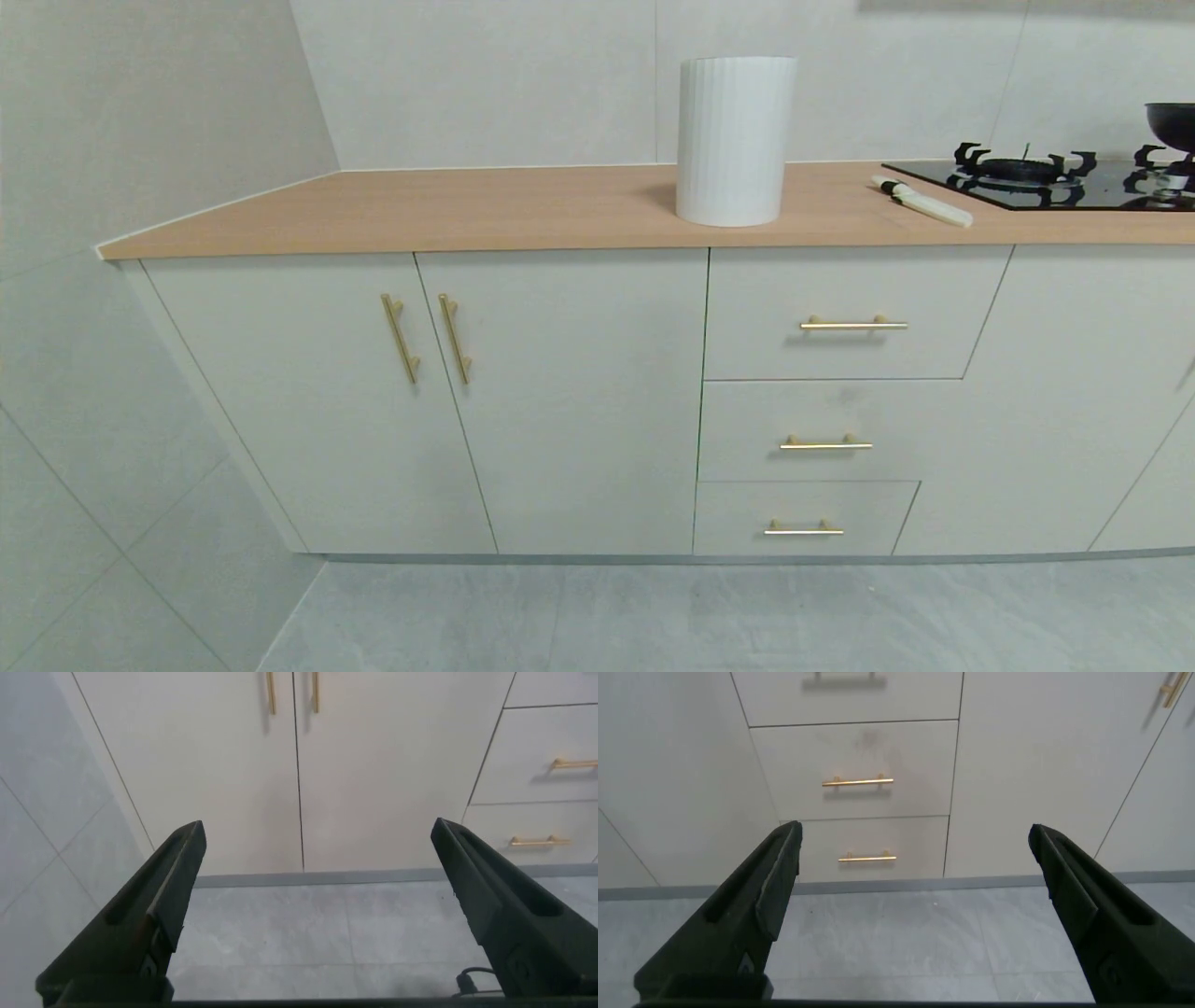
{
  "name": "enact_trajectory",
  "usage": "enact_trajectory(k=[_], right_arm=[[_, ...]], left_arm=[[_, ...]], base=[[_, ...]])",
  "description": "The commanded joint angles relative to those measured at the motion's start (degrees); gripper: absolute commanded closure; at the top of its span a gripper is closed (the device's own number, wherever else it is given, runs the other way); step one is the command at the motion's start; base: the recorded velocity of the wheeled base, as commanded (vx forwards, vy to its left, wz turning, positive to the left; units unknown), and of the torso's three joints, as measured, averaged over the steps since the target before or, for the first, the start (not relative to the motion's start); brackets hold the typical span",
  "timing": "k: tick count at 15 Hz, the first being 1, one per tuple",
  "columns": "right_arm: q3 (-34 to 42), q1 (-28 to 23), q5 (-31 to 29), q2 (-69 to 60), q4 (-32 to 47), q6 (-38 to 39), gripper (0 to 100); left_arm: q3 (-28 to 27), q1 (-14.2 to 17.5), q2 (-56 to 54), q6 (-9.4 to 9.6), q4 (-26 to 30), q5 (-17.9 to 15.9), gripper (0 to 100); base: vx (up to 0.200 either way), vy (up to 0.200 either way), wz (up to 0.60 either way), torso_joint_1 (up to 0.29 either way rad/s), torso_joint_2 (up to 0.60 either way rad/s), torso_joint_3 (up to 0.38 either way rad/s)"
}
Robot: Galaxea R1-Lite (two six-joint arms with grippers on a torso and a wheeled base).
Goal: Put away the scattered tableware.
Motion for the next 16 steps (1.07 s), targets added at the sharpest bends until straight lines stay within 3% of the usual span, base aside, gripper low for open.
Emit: enact_trajectory(k=[1, 16], right_arm=[[0.0, 0.1, 0.0, 0.1, 0.0, 0.0, 0], [0.0, 0.1, 0.0, 0.1, 0.0, 0.0, 0]], left_arm=[[0.0, 0.0, 0.0, 0.0, 0.0, 0.0, 0], [0.0, 0.0, 0.0, -0.09, 0.0, 0.0, 0]], base=[[0.2, 0.0, 0.0, 0.002, -0.01, 0.002], [0.2, 0.0, 0.0, 0.004, 0.0, 0.003]])
